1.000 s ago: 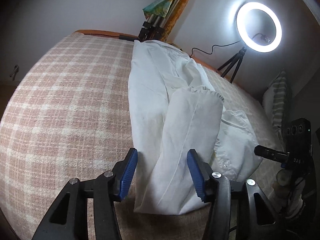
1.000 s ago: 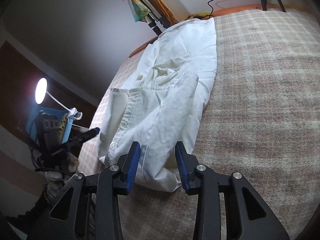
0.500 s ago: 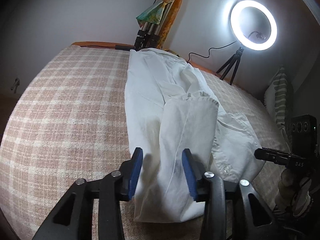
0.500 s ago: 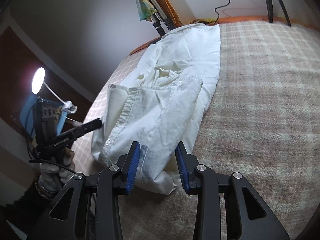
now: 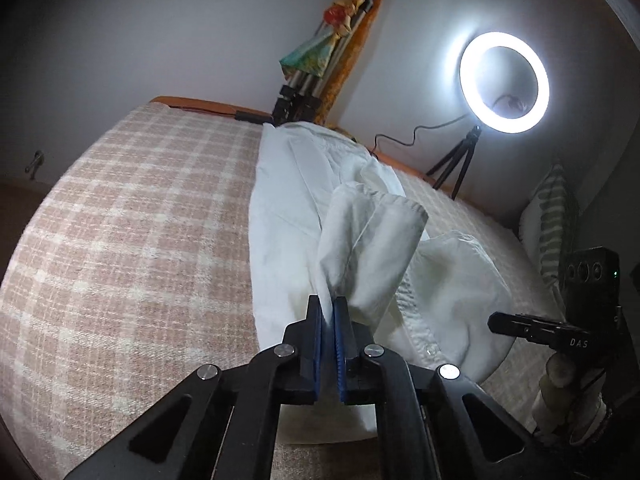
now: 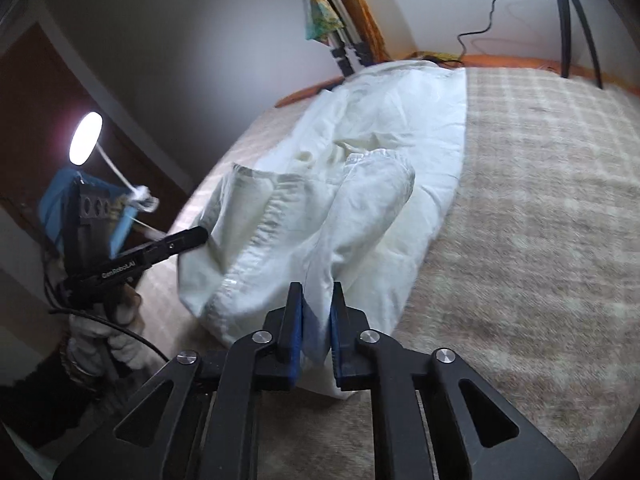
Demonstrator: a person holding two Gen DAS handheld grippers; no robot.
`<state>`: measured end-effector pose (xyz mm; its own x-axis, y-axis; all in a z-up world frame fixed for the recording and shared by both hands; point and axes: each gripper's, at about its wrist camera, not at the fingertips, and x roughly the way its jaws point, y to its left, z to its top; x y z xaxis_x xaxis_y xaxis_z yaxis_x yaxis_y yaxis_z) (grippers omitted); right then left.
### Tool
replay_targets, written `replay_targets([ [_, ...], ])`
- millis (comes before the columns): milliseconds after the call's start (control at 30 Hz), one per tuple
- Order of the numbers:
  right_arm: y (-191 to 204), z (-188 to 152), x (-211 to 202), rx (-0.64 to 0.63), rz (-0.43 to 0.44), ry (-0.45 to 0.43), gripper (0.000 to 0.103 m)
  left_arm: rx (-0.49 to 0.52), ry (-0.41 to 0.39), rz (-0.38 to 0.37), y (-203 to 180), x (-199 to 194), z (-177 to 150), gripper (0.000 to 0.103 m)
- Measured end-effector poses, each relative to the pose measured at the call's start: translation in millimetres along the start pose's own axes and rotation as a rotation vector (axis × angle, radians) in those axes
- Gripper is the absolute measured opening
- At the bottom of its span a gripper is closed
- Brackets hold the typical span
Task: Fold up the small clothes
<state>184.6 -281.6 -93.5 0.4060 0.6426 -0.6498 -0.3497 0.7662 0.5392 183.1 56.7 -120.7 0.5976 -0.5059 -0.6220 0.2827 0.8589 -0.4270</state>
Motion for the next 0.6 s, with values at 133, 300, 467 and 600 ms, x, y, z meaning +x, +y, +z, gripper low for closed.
replay_targets([
  [133,-28.3,5.0,13.3,0.101,0.046,0.041,0.008,-0.108,0.082,0.04,26.0,24.5,-2.9,0.004],
  [300,-30.6,1.7,20.3,0.123,0.019,0.051,0.009,-0.062,0.036,0.126,15.2,17.7,3.2,0.024],
  [467,-41.0,-4.7,13.3,0.185,-0.039,0.04,0.023,-0.019,-0.049,0.233,12.4,-6.7,7.1,0.026],
  [600,-25.4,-4.3,-3.6,0.106,-0.231,-0.032,0.045,0.044,-0.102,0.214,-2.6,-23.6,5.3,0.026],
])
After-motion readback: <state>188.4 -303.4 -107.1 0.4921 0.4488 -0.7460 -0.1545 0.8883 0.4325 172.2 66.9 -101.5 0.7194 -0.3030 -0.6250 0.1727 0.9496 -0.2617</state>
